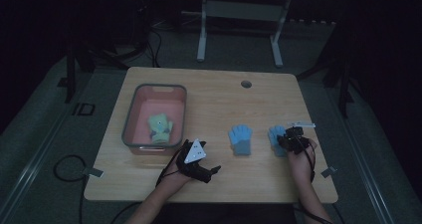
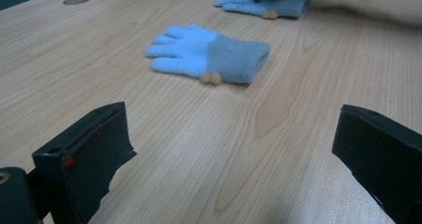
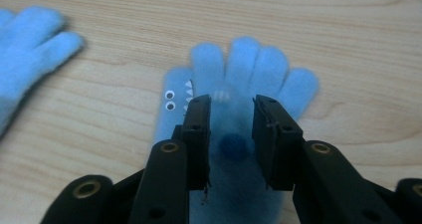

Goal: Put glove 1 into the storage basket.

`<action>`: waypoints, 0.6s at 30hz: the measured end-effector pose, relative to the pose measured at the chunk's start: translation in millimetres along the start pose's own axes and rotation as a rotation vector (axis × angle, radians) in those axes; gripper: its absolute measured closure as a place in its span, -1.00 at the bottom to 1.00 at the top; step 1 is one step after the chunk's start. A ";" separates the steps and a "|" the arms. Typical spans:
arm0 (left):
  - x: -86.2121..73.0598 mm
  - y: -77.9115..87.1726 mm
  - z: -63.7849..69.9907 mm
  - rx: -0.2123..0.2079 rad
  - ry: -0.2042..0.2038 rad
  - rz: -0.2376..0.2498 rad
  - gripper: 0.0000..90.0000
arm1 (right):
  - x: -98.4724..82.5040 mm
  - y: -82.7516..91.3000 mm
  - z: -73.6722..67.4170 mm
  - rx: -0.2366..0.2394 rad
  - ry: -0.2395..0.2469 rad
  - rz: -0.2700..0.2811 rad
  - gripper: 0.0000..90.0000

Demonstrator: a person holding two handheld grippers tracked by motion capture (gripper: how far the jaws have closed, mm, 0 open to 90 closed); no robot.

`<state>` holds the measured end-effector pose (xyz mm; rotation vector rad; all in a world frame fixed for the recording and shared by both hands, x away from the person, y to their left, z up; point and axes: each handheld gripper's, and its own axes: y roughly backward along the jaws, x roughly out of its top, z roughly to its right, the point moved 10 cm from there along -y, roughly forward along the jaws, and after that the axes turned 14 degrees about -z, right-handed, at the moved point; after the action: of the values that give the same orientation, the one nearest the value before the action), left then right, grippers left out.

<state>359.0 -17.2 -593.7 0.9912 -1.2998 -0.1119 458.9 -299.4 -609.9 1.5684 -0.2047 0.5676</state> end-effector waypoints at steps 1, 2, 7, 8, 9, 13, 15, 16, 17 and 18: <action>-0.3 -0.1 -0.2 0.000 0.001 -0.001 -0.97 | 0.5 2.4 0.3 0.011 0.012 0.007 0.49; -0.3 -0.1 -0.2 0.000 0.001 -0.001 -0.97 | 0.5 2.4 0.3 0.011 0.012 0.007 0.49; -0.4 0.2 -0.8 -0.002 0.002 -0.003 -0.97 | 0.3 14.1 7.2 0.080 0.135 0.025 0.40; -0.2 0.4 -0.7 -0.003 0.003 -0.001 -0.97 | 0.6 15.0 6.4 0.104 0.169 0.031 0.39; -0.1 0.4 -0.6 -0.002 0.003 -0.001 -0.97 | 0.4 16.1 5.9 0.124 0.196 0.033 0.39; -0.2 -1.1 0.2 -0.002 -0.001 -0.004 -0.97 | -2.0 18.8 6.9 0.175 0.263 0.017 0.39; -0.2 -1.5 0.9 -0.005 0.002 -0.005 -0.97 | -2.4 20.2 8.5 0.182 0.279 0.010 0.39; -0.4 -1.4 0.9 -0.005 0.000 -0.007 -0.97 | -2.1 20.8 8.9 0.191 0.284 0.012 0.39; -0.2 -1.2 0.8 -0.003 -0.003 -0.007 -0.97 | -1.9 22.0 9.3 0.206 0.284 0.013 0.41; -0.1 -0.9 0.8 -0.003 -0.003 -0.005 -0.97 | -2.2 22.7 9.7 0.212 0.304 0.012 0.41</action>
<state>358.7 -18.1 -594.4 0.9923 -1.2997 -0.1193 448.8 -311.4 -590.6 1.6609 0.0786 0.8499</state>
